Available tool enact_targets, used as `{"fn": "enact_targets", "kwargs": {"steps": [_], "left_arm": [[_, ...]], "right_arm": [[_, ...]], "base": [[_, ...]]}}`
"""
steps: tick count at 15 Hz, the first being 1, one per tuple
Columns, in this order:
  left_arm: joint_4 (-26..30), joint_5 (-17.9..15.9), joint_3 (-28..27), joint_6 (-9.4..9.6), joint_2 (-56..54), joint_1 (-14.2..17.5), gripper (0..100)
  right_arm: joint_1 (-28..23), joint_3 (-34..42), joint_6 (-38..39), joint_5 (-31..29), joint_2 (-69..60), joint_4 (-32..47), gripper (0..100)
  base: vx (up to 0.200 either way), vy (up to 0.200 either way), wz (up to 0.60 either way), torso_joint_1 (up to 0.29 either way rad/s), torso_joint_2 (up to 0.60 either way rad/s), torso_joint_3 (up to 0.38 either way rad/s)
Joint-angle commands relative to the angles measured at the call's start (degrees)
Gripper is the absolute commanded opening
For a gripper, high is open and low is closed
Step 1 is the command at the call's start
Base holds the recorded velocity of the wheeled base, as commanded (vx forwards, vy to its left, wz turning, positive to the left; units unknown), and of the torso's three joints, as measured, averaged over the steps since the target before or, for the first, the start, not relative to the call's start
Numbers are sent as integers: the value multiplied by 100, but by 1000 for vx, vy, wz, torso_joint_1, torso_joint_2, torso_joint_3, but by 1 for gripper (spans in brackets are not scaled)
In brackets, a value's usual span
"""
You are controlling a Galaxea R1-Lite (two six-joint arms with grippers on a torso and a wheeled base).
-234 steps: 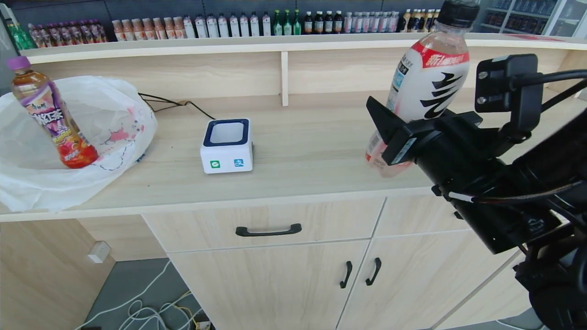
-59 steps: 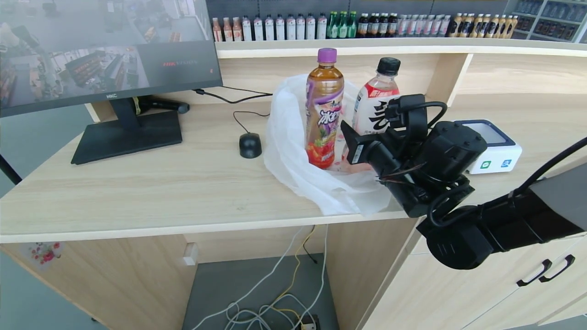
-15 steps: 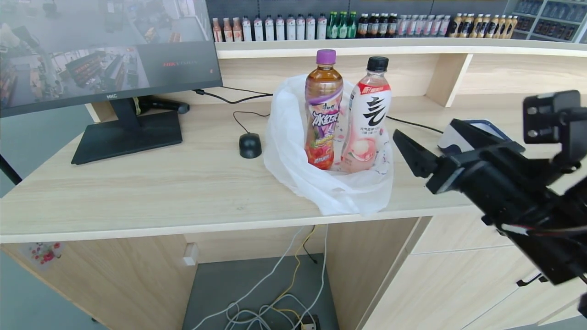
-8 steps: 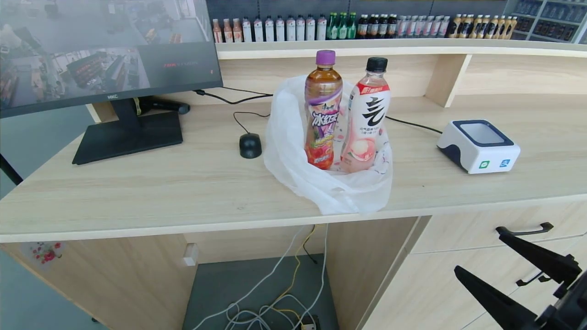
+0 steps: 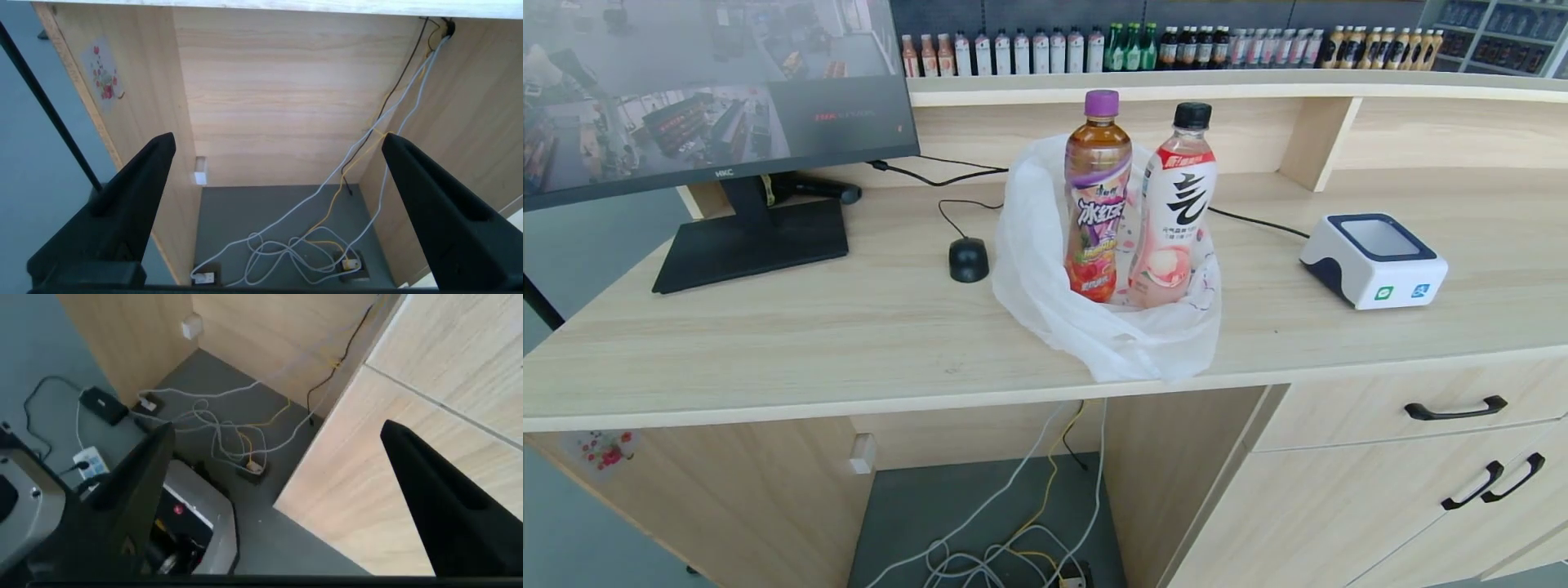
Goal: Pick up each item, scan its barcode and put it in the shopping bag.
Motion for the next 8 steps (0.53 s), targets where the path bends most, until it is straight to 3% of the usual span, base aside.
{"fn": "enact_targets", "kwargs": {"steps": [1, 3, 4, 5, 6, 8], "left_arm": [[-1, 0, 0, -1, -1, 0, 100], [-1, 0, 0, -1, -1, 0, 100], [-1, 0, 0, -1, -1, 0, 100], [-1, 0, 0, -1, -1, 0, 100], [-1, 0, 0, -1, -1, 0, 100], [-1, 0, 0, -1, -1, 0, 100]], "right_arm": [[27, -66, -83, 69, -1455, 837, 100], [-34, -66, 303, 17, -1719, 864, 100], [-474, -66, 409, -98, -1745, 873, 100], [-1432, -66, 409, -89, -1728, 873, 100], [-2073, -66, 444, -71, -1719, 873, 100], [-2970, -66, 541, -80, -1754, 873, 100]], "base": [[0, 0, 0, 0, 0, 0], [0, 0, 0, 0, 0, 0], [0, 0, 0, 0, 0, 0], [0, 0, 0, 0, 0, 0], [0, 0, 0, 0, 0, 0], [0, 0, 0, 0, 0, 0]]}}
